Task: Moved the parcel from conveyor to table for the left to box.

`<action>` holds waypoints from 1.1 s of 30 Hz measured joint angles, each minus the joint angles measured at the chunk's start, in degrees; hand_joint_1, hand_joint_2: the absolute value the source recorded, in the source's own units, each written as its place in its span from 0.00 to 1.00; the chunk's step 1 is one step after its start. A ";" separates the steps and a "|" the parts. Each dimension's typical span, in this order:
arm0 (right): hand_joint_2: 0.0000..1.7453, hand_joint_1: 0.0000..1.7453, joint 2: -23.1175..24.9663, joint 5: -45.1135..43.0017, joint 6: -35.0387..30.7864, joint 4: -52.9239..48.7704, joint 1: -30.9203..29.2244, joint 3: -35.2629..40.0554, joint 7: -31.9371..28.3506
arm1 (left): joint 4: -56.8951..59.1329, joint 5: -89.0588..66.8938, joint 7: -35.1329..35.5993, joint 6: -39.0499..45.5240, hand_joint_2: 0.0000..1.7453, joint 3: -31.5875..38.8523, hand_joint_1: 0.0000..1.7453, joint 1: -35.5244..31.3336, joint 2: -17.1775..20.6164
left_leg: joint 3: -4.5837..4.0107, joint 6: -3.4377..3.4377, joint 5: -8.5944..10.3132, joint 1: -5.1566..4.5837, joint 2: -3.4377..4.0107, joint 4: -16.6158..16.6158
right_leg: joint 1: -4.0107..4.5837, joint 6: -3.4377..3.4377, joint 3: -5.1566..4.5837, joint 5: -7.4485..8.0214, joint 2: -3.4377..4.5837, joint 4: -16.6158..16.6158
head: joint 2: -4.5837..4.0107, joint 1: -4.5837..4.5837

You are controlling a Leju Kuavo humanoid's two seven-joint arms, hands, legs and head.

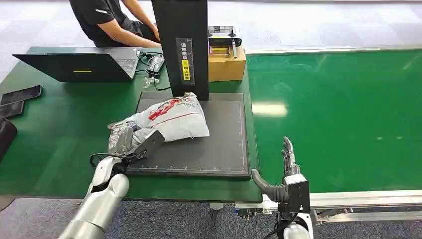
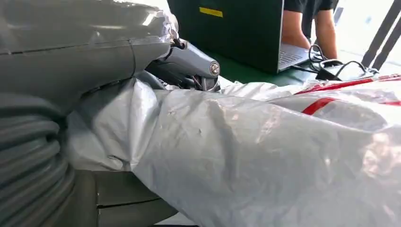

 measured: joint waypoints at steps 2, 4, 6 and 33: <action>1.00 0.00 0.00 0.00 -0.02 0.00 0.00 0.00 0.00 | -0.09 0.00 0.00 0.00 1.00 0.42 1.00 0.02 0.11 | -0.01 0.00 0.00 -0.01 -0.01 0.01 | -0.02 0.00 0.00 0.00 -0.01 0.00 | 0.00 0.00; 1.00 0.00 0.00 0.00 -0.02 0.00 0.00 0.00 0.00 | -0.13 -0.02 0.00 0.02 1.00 0.53 1.00 0.05 0.33 | -0.02 0.01 0.00 -0.02 -0.01 0.01 | -0.03 0.01 0.00 0.00 -0.02 -0.01 | 0.00 0.02; 1.00 0.00 0.00 0.00 -0.02 0.00 0.00 0.00 0.00 | -0.13 -0.02 0.00 0.02 1.00 0.59 1.00 0.05 0.42 | -0.02 0.01 0.00 -0.03 -0.01 0.01 | -0.03 0.01 -0.01 0.00 -0.02 -0.01 | 0.00 0.02; 1.00 0.00 0.02 -0.26 -1.66 -1.11 1.46 -0.04 0.94 | -4.53 2.67 1.46 10.43 1.00 33.81 0.28 4.29 9.99 | -0.16 -0.05 -0.03 0.12 0.07 0.02 | 0.11 -0.06 -0.14 -0.02 0.10 -0.02 | 0.00 0.00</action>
